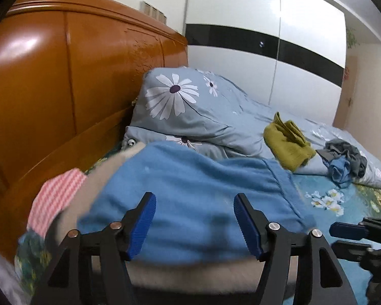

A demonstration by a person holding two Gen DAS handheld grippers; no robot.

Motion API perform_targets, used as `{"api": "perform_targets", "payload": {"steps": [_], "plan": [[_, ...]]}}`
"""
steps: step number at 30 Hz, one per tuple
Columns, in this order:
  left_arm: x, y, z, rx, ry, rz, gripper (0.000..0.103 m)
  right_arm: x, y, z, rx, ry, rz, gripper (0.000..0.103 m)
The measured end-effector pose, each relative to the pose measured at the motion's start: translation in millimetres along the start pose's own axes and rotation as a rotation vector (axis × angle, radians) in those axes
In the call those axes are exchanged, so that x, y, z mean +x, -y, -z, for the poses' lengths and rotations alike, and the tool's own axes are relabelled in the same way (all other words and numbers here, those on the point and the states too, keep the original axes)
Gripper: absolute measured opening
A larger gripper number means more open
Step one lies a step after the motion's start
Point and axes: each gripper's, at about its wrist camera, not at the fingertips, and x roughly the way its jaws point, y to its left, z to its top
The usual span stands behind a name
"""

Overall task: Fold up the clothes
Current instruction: 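Lower the folded pants onto the clothes stack and open both grippers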

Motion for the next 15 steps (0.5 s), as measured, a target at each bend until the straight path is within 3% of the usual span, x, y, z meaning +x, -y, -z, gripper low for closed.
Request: {"api": "perform_targets", "payload": {"steps": [5,9,12,15], "plan": [[-21,23,43,-0.018,0.018,-0.018,0.079,-5,10,42,-0.028,-0.033,0.111,0.040],[-14,35,81,-0.048,-0.027,-0.040,0.085,-6,15,71,-0.015,-0.054,0.145,0.047],[-5,34,113,-0.141,-0.067,-0.050,0.089,-7,18,89,0.000,-0.059,0.153,0.055],[-2,32,143,-0.284,-0.047,-0.061,0.103,-9,20,105,0.012,-0.060,0.168,0.060]]}}
